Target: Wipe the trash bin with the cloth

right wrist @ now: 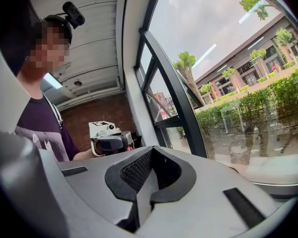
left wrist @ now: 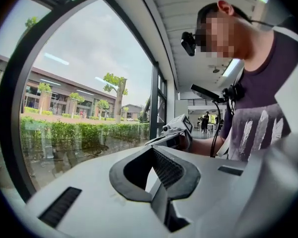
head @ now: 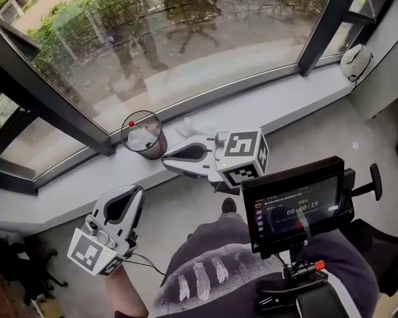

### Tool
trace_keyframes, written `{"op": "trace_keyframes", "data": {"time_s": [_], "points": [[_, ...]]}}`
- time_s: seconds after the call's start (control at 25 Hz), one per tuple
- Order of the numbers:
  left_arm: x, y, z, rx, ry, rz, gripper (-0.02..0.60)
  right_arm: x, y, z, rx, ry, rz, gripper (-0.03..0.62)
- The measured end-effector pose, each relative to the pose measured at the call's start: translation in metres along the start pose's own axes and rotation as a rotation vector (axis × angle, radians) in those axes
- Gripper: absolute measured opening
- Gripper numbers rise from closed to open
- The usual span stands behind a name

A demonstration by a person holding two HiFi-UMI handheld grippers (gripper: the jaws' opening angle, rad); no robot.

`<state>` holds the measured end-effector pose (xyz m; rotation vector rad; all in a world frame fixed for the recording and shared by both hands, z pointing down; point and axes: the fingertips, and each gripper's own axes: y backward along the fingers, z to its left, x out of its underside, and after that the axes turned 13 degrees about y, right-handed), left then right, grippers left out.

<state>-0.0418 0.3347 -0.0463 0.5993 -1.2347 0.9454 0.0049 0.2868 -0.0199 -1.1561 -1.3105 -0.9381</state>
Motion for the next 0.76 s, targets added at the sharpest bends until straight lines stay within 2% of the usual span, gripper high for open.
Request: {"op": "trace_keyframes", "data": {"time_s": [0.16, 0.36, 0.56, 0.76], "points": [[0.016, 0.059, 0.018, -0.002, 0.017, -0.036, -0.003, 0.011, -0.043, 0.038, 0.05, -0.007, 0.024, -0.003], [0.037, 0.087, 0.022, 0.066, 0.036, -0.043, -0.003, 0.021, -0.071, 0.073, 0.131, -0.016, 0.072, -0.003], [0.032, 0.084, 0.014, 0.113, 0.074, -0.068, -0.003, 0.009, -0.055, 0.091, 0.218, 0.036, 0.106, -0.003], [0.01, 0.073, -0.015, 0.13, 0.028, -0.13, -0.003, -0.011, -0.012, 0.105, 0.274, 0.028, 0.062, -0.003]]}}
